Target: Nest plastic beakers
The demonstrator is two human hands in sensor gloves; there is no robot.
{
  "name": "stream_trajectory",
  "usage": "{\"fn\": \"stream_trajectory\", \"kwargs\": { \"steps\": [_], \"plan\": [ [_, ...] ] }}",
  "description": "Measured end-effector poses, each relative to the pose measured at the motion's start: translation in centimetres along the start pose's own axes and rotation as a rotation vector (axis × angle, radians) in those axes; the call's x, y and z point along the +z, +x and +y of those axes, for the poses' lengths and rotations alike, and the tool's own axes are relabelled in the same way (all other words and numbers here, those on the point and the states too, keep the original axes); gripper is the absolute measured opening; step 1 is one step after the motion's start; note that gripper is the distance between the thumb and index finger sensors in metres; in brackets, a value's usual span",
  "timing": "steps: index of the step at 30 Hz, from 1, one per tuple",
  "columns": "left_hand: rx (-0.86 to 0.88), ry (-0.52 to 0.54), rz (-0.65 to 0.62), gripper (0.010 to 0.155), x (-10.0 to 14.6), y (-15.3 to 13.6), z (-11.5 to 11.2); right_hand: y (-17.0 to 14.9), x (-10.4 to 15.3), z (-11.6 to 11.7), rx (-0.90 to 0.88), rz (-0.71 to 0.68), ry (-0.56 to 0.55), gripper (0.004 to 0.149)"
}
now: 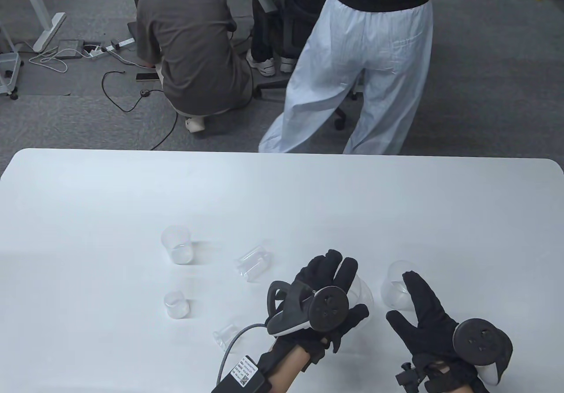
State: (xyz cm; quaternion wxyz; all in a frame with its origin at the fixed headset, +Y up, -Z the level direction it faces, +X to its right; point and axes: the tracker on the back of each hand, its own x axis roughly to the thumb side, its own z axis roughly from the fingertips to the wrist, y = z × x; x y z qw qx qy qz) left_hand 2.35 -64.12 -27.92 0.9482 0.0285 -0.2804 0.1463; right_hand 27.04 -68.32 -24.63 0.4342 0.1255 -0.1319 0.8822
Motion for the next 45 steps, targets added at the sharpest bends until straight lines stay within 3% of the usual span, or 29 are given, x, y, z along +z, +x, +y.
{"fn": "stream_trajectory", "kwargs": {
  "steps": [12,19,27,34,45],
  "plan": [
    [-0.034,-0.124,-0.009,0.083,-0.3,0.9,-2.6,-0.1,0.3,0.2,0.015,0.005,0.016,0.085],
    [0.144,-0.003,-0.016,0.08,1.3,0.0,-1.4,-0.1,0.3,0.2,0.028,0.005,0.021,0.085],
    [0.446,0.187,0.03,0.08,5.1,-3.6,-0.5,-0.2,0.2,0.1,0.041,0.016,0.014,0.085],
    [0.585,0.243,0.096,0.08,7.1,-6.6,-2.0,0.6,-0.7,-0.4,0.138,0.013,-0.008,0.084],
    [0.627,0.265,0.106,0.08,7.6,-7.6,-2.6,0.5,-5.0,-0.6,0.482,0.106,0.0,0.081]
  ]
}}
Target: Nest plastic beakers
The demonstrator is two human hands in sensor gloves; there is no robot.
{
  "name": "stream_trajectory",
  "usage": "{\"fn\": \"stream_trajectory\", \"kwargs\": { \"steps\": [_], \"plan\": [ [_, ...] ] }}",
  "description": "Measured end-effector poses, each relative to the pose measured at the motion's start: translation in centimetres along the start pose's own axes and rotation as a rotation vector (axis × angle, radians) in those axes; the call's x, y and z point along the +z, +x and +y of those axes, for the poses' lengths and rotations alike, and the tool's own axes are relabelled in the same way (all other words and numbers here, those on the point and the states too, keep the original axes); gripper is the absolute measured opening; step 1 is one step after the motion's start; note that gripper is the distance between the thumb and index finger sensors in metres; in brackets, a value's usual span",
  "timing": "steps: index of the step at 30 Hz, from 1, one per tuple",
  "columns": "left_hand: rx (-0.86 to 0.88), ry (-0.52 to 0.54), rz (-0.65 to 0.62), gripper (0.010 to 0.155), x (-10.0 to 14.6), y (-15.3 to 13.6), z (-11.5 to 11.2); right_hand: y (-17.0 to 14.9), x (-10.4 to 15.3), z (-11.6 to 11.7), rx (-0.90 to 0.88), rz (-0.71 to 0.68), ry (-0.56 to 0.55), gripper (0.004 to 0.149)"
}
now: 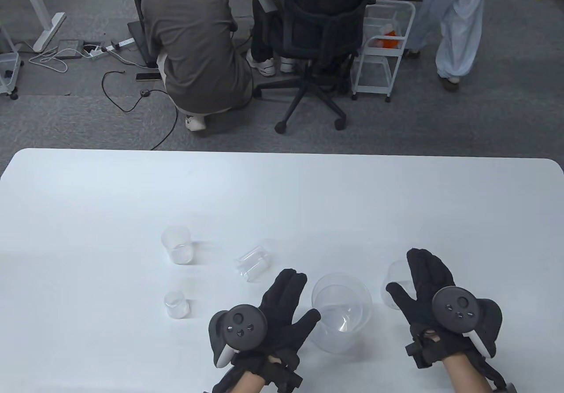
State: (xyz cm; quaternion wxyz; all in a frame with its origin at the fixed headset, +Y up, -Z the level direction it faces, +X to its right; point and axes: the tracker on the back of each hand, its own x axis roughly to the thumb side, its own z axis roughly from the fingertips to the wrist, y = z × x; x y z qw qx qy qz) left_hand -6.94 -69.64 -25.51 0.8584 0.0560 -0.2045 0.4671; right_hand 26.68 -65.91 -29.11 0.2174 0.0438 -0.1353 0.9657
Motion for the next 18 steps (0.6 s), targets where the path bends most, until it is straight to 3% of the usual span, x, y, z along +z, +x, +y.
{"fn": "stream_trajectory", "kwargs": {
  "steps": [7,18],
  "plan": [
    [0.001,0.001,0.0,0.08,0.2,-0.2,-0.1,-0.8,-2.5,3.0,0.172,0.08,0.082,0.08],
    [-0.032,-0.017,-0.017,0.08,0.4,0.0,-0.6,-2.5,-3.1,7.8,0.231,0.171,0.227,0.083]
  ]
}}
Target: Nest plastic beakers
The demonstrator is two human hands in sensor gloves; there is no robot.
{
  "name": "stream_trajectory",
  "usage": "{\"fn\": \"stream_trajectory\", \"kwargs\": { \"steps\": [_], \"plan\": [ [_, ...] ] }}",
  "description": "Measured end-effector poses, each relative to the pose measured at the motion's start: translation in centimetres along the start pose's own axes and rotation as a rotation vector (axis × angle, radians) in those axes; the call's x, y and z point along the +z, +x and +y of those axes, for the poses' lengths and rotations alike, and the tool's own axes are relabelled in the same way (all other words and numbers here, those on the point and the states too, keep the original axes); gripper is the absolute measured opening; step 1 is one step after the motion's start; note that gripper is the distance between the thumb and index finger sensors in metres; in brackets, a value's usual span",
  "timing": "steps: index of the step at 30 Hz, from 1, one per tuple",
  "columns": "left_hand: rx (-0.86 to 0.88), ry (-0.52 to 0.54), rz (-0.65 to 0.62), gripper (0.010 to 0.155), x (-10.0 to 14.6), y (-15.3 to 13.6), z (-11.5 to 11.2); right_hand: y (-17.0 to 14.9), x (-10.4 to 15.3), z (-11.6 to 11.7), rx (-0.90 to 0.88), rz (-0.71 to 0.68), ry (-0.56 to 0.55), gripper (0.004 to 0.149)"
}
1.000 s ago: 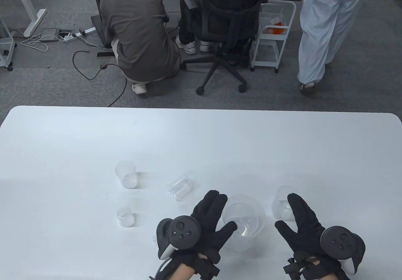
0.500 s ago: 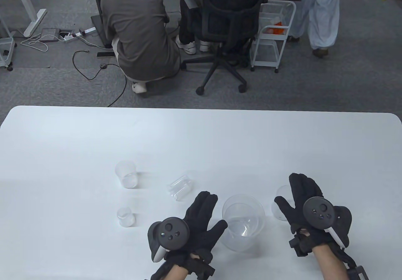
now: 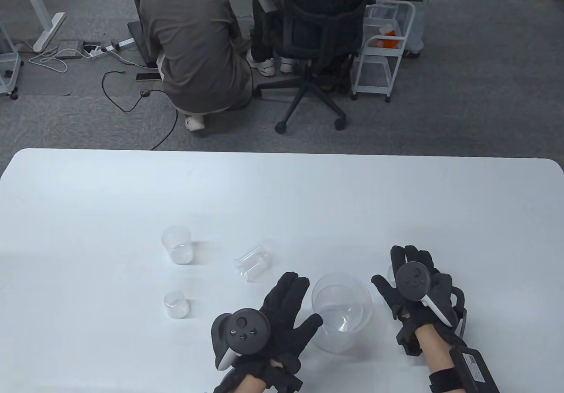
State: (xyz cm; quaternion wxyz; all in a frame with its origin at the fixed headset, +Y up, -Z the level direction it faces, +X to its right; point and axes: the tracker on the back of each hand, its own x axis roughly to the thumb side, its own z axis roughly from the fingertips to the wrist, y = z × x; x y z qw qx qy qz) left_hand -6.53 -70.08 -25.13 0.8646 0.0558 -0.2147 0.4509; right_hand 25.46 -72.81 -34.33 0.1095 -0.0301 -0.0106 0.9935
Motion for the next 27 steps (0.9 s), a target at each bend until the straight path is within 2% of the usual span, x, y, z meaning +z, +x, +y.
{"fn": "stream_trajectory", "kwargs": {
  "steps": [7,9,15,21,27],
  "plan": [
    [0.009,0.004,-0.015,0.08,0.2,0.2,0.0,0.1,-0.3,0.4,0.046,0.014,0.01,0.078],
    [-0.004,0.005,-0.025,0.08,0.3,0.4,0.0,0.1,-0.4,0.5,0.062,0.014,-0.008,0.072],
    [-0.006,0.007,-0.038,0.08,0.4,0.5,0.1,0.0,-0.3,0.0,0.082,0.015,-0.062,0.069],
    [-0.005,0.002,-0.04,0.08,0.4,0.6,0.0,0.5,0.3,-3.5,0.078,-0.001,-0.128,0.069],
    [-0.009,-0.004,-0.042,0.08,0.5,0.7,-0.1,2.8,1.8,-9.6,0.068,-0.098,-0.247,0.069]
  ]
}}
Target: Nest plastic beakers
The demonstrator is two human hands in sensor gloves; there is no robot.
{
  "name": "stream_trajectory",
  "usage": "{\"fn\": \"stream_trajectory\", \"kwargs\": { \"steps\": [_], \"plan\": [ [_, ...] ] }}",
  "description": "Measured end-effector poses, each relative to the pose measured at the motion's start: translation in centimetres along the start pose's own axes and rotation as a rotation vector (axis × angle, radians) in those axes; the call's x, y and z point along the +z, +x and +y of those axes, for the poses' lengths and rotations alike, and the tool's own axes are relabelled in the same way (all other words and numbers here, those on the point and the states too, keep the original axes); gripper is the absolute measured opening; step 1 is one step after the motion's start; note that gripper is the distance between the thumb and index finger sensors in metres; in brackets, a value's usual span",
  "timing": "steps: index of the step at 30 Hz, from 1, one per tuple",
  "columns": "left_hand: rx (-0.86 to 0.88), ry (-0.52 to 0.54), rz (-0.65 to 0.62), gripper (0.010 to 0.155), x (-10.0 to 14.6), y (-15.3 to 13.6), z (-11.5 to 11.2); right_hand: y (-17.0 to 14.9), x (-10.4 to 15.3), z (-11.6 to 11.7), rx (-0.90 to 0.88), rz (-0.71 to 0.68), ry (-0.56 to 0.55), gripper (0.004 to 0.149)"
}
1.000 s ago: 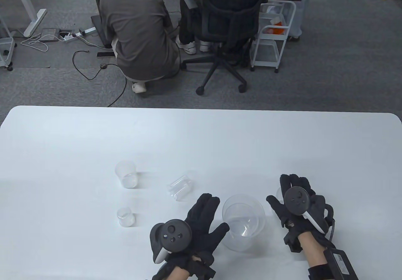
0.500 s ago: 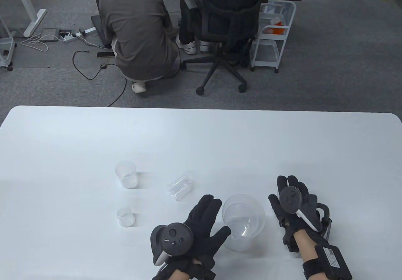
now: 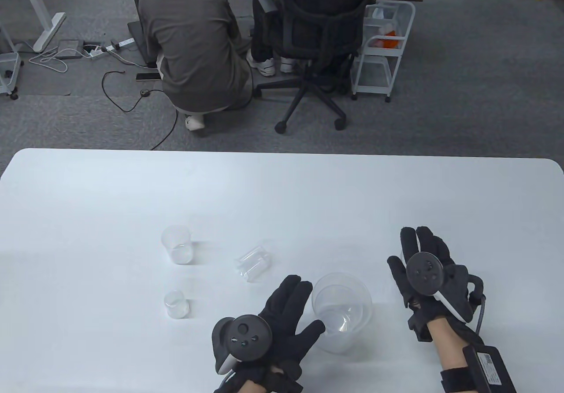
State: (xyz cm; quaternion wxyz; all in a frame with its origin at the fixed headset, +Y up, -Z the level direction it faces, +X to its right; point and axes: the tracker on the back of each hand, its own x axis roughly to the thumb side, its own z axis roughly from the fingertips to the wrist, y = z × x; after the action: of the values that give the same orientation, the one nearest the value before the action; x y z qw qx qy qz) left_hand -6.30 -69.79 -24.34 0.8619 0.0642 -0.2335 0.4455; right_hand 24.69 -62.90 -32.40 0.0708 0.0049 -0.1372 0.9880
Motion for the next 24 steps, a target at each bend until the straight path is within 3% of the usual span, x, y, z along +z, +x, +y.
{"fn": "stream_trajectory", "kwargs": {
  "steps": [5,12,18,24],
  "plan": [
    [0.001,-0.013,0.002,0.08,0.0,0.0,-0.1,2.4,0.9,-4.5,-0.077,-0.1,-0.061,0.068],
    [0.006,-0.024,0.016,0.08,0.0,0.0,-0.2,5.8,3.1,-7.1,-0.137,-0.266,-0.077,0.069],
    [0.005,-0.026,0.021,0.08,-0.1,0.0,-0.2,8.2,4.6,-6.0,-0.182,-0.355,-0.025,0.069],
    [0.001,-0.028,0.024,0.08,-0.1,-0.1,-0.2,9.9,5.6,-3.0,-0.164,-0.414,0.045,0.069]
  ]
}}
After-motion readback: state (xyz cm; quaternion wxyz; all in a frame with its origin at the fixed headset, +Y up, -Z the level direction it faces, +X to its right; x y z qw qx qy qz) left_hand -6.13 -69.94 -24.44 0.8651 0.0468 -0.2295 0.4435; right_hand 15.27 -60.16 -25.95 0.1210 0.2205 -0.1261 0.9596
